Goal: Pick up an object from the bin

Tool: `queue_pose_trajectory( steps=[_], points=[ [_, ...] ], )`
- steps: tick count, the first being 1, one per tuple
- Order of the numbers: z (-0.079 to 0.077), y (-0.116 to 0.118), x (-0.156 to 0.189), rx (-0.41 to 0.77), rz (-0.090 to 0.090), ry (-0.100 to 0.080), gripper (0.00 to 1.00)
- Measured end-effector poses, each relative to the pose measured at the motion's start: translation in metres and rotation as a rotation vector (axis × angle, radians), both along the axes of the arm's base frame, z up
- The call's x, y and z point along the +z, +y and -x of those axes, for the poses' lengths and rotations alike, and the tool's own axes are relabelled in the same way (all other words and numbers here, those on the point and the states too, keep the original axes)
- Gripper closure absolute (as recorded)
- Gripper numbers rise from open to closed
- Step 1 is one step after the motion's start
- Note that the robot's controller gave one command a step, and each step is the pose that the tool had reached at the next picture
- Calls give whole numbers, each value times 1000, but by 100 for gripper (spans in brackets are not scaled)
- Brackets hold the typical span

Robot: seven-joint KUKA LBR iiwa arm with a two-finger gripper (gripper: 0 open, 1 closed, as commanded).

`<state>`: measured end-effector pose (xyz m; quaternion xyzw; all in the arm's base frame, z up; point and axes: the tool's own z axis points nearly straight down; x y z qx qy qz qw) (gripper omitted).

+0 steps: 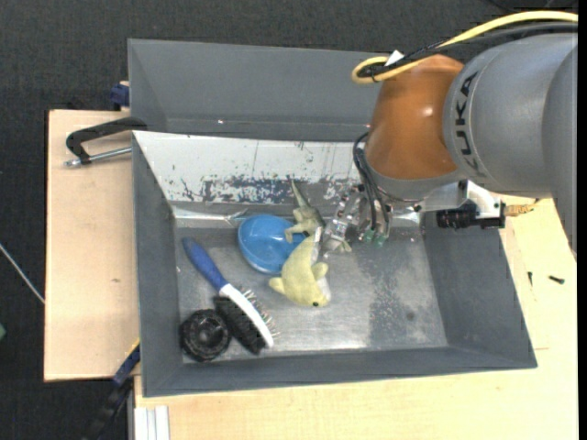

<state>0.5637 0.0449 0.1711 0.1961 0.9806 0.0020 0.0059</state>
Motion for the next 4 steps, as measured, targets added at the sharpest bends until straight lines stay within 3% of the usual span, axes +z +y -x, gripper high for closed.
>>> queue_pose_trajectory(
  steps=[1,2,3,4],
  points=[
    [14,28,-76,211,1,-1,100],
    [15,29,-79,213,1,6,0],
    [16,27,-79,212,3,8,100],
    [28,35,54,455,5,-1,100]
  ],
)
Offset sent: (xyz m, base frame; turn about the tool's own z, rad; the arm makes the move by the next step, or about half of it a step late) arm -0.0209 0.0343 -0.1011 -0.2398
